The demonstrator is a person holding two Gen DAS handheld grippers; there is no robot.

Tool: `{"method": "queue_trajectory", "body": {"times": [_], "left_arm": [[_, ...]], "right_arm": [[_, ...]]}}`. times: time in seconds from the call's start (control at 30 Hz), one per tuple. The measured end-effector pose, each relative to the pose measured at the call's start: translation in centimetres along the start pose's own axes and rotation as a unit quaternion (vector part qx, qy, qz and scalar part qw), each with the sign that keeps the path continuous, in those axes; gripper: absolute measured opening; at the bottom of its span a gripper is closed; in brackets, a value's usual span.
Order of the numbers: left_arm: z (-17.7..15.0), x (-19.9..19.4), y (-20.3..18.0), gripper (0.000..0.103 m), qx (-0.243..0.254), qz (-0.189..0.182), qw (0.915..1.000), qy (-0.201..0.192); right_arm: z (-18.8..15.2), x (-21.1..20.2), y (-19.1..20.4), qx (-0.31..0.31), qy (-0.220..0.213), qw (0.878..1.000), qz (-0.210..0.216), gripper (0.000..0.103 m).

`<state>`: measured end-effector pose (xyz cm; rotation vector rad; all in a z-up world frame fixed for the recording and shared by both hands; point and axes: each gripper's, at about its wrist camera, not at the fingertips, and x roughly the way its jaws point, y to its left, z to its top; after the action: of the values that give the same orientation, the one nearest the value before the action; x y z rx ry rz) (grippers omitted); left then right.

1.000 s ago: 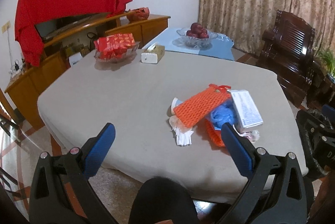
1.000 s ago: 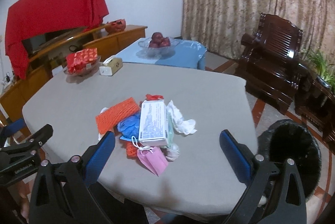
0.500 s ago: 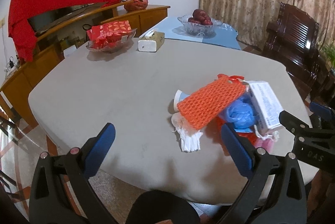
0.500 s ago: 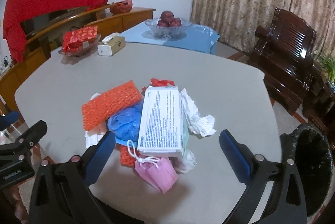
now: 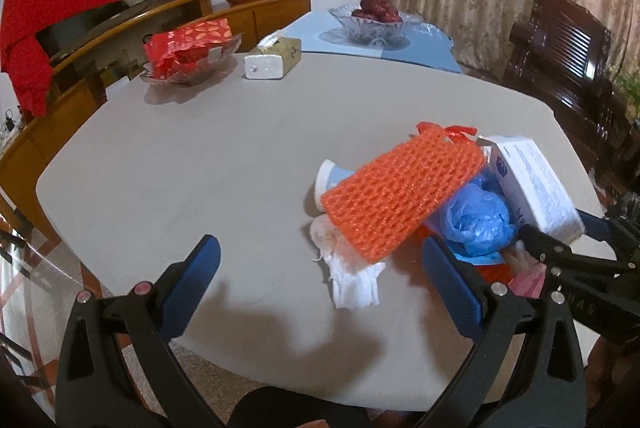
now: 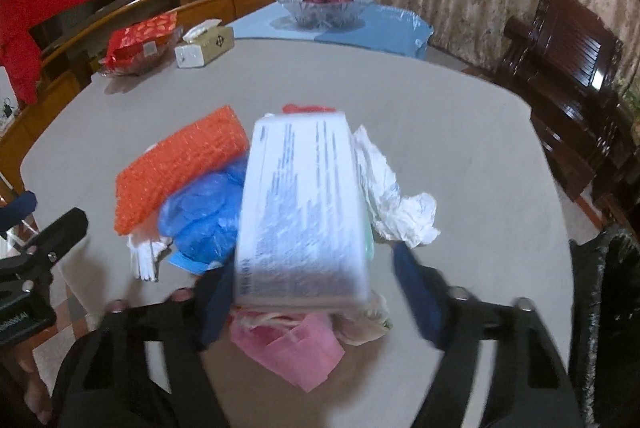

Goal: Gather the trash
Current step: 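Close the right tool on the white printed box while the left tool approaches the orange mesh, then grasp the orange mesh net with the left tool while the right tool holds the box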

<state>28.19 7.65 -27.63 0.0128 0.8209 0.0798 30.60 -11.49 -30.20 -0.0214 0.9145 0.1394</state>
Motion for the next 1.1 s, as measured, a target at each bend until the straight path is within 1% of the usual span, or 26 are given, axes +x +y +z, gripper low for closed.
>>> {"method": "queue_trajectory", "body": {"times": [0.07, 0.37, 0.43, 0.7, 0.73, 0.77, 0.83, 0.9, 0.93, 0.97, 1.0, 1.07, 1.1], "left_arm": [[-0.1, 0.5, -0.4, 0.098, 0.003, -0.001, 1.0000, 0.004], [-0.3, 2.2, -2.1, 0.097, 0.015, 0.003, 0.9998, 0.011], [-0.3, 2.9, -2.3, 0.093, 0.017, 0.004, 0.9997, 0.017], [0.3, 4.6, -2.6, 0.093, 0.013, 0.012, 0.9996, 0.021], [0.3, 4.7, -2.6, 0.090, 0.013, 0.014, 0.9996, 0.020], [0.3, 4.9, -2.6, 0.081, 0.013, 0.013, 0.9996, 0.021], [0.4, 5.3, -2.5, 0.070, 0.010, 0.012, 0.9996, 0.025], [0.3, 5.4, -2.3, 0.063, 0.009, 0.010, 0.9996, 0.027], [0.3, 5.5, -2.3, 0.052, 0.009, 0.008, 0.9996, 0.027], [0.2, 5.6, -2.2, 0.038, 0.009, 0.001, 0.9995, 0.029], [0.2, 5.6, -2.1, 0.033, 0.008, -0.003, 0.9995, 0.031], [0.3, 5.4, -1.8, 0.017, 0.003, -0.009, 0.9996, 0.026], [0.4, 5.2, -1.7, 0.016, 0.001, -0.011, 0.9997, 0.022]], "right_arm": [[0.0, 0.3, -0.4, 0.004, 0.004, 1.000, 0.008, 0.058], [0.2, -1.1, -1.5, 0.018, -0.014, 1.000, 0.018, 0.057], [0.3, -1.3, -1.6, 0.018, -0.017, 0.999, 0.020, 0.057], [0.4, -1.4, -1.3, 0.009, -0.025, 0.999, 0.022, 0.057], [0.2, -1.3, -1.3, 0.008, -0.024, 0.999, 0.022, 0.057], [0.2, -1.1, -1.3, 0.008, -0.021, 0.999, 0.025, 0.057], [0.1, -0.8, -1.2, 0.007, -0.019, 0.999, 0.026, 0.056], [0.1, -0.8, -1.1, 0.006, -0.019, 0.999, 0.027, 0.056], [0.1, -0.8, -1.1, 0.006, -0.020, 0.999, 0.028, 0.056], [0.0, -0.8, -1.1, 0.005, -0.021, 0.999, 0.028, 0.056], [0.1, -0.7, -1.1, 0.004, -0.020, 0.999, 0.028, 0.056], [0.1, -0.7, -1.1, 0.004, -0.021, 0.999, 0.028, 0.056], [0.1, -0.8, -1.1, 0.003, -0.021, 0.999, 0.027, 0.056]]}}
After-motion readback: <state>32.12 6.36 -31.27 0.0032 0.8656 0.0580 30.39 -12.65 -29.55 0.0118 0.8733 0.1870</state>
